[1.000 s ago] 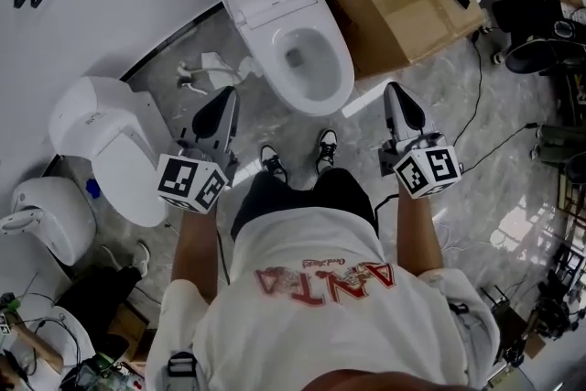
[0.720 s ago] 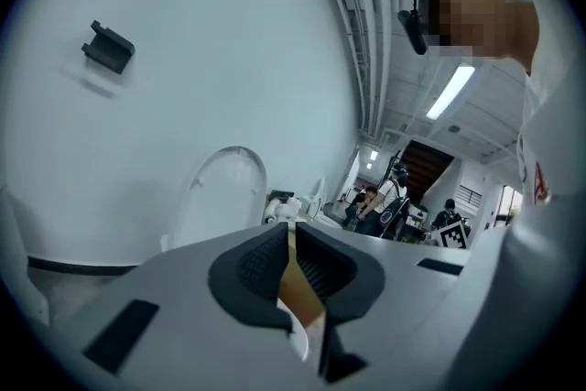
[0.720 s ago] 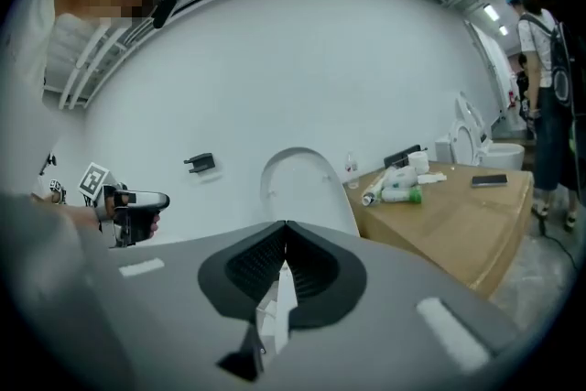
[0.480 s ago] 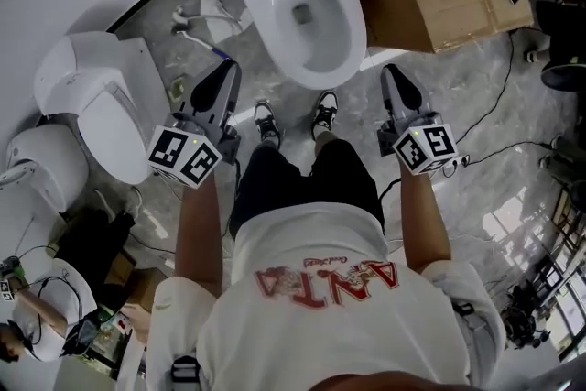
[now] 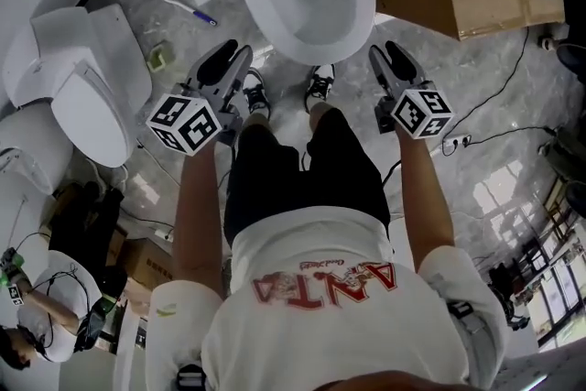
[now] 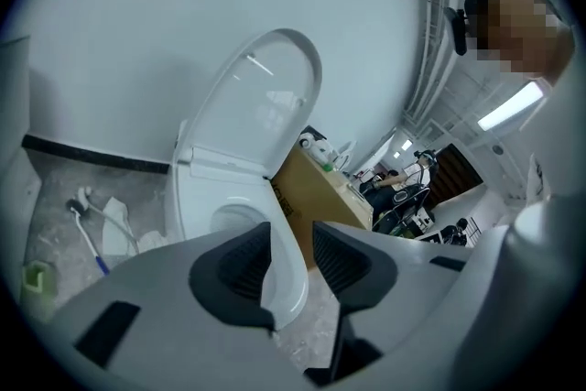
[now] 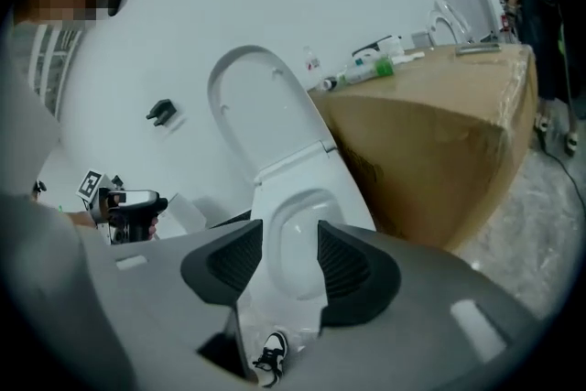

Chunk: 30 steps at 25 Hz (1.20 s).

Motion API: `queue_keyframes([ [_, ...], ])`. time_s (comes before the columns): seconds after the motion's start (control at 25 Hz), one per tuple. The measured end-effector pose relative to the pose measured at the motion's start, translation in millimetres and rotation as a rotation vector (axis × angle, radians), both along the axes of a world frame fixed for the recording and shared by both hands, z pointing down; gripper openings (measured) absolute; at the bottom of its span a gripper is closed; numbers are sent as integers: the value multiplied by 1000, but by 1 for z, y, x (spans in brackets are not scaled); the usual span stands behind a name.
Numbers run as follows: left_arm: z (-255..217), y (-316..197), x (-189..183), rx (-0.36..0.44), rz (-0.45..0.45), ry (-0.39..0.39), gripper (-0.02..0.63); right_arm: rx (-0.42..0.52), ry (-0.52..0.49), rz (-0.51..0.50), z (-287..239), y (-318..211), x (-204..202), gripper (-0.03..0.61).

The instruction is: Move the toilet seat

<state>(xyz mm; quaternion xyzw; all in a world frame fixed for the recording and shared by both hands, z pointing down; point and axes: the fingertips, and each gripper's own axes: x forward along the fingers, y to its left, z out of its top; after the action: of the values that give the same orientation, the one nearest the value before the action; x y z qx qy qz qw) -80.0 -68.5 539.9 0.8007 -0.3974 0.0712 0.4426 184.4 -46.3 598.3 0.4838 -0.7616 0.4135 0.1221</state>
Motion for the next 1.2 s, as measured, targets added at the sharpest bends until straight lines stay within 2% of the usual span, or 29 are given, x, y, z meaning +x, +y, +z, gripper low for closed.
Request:
queue_keyframes([
  [0.32, 122, 12, 3, -147, -81, -10, 138, -180, -6, 66, 122, 14, 23, 196],
  [0.56, 209, 26, 18, -248, -76, -37, 146, -254, 11, 86, 184, 14, 30, 211],
  [0.76, 237, 30, 29, -275, -87, -12, 176, -276, -35, 104, 205, 8, 29, 225],
  [1.04, 255, 32, 28, -324, -108, -6, 184, -282, -67, 134, 205, 8, 29, 225],
  [1.12, 259, 36, 26, -338, -101, -1, 184, -314, -112, 178, 206, 9, 30, 223],
  [1.2, 260, 38, 27, -347, -100, 14, 184, -357, -203, 256, 205, 9, 34, 215],
])
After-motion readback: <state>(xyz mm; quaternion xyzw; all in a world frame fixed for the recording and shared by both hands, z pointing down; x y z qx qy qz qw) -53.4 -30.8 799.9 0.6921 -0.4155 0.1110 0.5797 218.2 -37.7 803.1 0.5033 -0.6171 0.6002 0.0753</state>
